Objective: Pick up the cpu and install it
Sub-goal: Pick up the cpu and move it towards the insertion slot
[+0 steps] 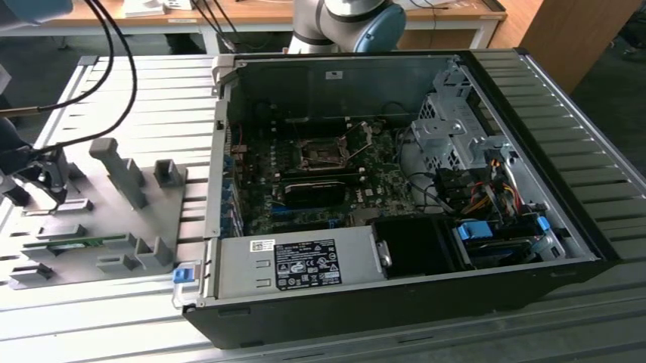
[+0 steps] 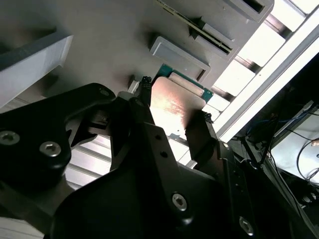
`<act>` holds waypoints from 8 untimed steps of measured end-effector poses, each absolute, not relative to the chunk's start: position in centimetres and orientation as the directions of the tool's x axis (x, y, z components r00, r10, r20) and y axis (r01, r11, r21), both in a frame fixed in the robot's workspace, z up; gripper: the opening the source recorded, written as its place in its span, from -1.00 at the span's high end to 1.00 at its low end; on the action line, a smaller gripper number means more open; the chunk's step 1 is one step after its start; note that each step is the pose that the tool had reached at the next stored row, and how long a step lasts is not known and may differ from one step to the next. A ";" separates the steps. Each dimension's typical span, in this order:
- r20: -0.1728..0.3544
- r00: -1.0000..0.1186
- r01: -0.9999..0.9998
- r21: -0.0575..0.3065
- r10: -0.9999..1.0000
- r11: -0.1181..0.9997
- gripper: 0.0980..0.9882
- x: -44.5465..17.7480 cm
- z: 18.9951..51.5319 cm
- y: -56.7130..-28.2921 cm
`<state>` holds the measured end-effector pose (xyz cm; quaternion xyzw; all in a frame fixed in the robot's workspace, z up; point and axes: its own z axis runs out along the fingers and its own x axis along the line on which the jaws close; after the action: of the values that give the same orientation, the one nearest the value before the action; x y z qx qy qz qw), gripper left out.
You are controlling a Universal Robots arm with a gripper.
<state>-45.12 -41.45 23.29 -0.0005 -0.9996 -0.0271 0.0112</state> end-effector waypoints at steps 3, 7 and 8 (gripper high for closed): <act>0.023 -1.000 0.002 0.054 0.001 0.999 0.04 -45.1 23.5 -41.5; 0.022 -1.000 0.002 0.054 0.001 0.999 0.04 -45.1 23.8 -41.4; 0.022 -1.000 0.002 0.054 0.001 0.999 0.04 -45.1 23.8 -41.4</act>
<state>-45.12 -41.45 23.80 -0.0006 -0.9996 -0.0271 0.0112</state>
